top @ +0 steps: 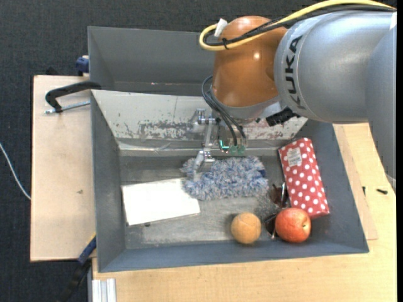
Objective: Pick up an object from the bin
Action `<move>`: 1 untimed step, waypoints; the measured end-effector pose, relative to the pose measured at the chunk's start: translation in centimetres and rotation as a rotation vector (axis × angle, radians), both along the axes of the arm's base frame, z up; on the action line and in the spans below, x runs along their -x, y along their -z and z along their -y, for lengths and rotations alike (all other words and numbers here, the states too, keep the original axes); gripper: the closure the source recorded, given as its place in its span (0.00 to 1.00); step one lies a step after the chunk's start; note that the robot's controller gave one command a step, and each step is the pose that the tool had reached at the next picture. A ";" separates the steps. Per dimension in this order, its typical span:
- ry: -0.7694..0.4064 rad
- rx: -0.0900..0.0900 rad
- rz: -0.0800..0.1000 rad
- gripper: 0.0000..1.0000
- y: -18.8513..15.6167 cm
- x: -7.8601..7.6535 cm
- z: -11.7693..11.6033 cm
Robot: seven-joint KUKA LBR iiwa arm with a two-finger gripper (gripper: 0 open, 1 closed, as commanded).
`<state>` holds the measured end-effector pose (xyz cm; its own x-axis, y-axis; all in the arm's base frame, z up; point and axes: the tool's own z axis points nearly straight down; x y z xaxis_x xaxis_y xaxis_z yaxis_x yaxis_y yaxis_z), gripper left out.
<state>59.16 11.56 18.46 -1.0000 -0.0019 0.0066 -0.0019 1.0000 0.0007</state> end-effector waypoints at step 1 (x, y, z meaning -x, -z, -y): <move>0.002 -0.001 0.008 0.00 -0.5 -0.2 0.0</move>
Offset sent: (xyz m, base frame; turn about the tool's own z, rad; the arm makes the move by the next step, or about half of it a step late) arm 0.0003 -0.0142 -0.1146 -0.2696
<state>59.33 11.51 18.96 -1.0000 -0.0004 -0.0019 -0.0004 1.0000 0.0017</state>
